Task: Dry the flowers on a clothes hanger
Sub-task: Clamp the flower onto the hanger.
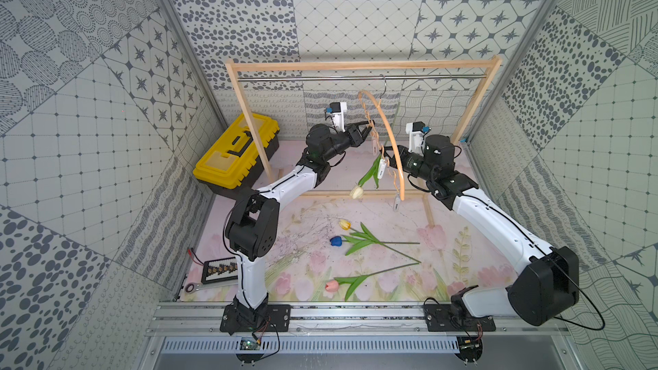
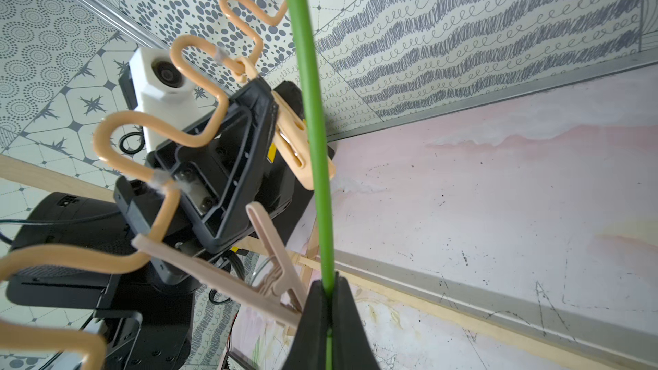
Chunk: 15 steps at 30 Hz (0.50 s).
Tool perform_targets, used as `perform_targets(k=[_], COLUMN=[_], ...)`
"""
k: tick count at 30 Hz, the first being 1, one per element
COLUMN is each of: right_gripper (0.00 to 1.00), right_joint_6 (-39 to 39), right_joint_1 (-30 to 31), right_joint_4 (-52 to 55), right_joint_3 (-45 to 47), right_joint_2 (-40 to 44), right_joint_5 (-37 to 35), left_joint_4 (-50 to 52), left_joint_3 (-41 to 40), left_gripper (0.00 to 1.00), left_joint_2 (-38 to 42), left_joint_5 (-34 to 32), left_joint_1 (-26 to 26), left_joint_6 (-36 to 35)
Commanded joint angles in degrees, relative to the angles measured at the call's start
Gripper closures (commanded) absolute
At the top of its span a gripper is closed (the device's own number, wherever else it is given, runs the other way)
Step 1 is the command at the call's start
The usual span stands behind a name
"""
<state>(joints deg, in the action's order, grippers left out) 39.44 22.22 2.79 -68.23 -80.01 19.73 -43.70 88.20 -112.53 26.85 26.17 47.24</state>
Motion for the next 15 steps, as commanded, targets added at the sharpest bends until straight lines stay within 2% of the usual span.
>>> perform_targets(k=[1, 7, 15], right_gripper=[1.0, 1.0, 1.0], right_joint_6=[-0.48, -0.3, -1.02], right_joint_1=[-1.35, -2.0, -2.0], right_joint_4=[-4.78, -5.17, -4.21], right_joint_3=[-0.03, -3.85, -6.57], right_joint_2=[-1.53, -5.49, -6.65], right_joint_5=[5.83, 13.49, 15.54], left_joint_4=[-7.43, -6.16, -4.74], left_joint_3=[-0.99, -2.69, -2.18], left_gripper=[1.0, 1.0, 1.0], left_joint_2=[0.25, 2.35, 2.83], left_joint_5=[1.1, 0.57, 1.18], left_joint_1=[0.5, 0.86, 0.94], left_joint_6=[2.84, 0.29, -1.5])
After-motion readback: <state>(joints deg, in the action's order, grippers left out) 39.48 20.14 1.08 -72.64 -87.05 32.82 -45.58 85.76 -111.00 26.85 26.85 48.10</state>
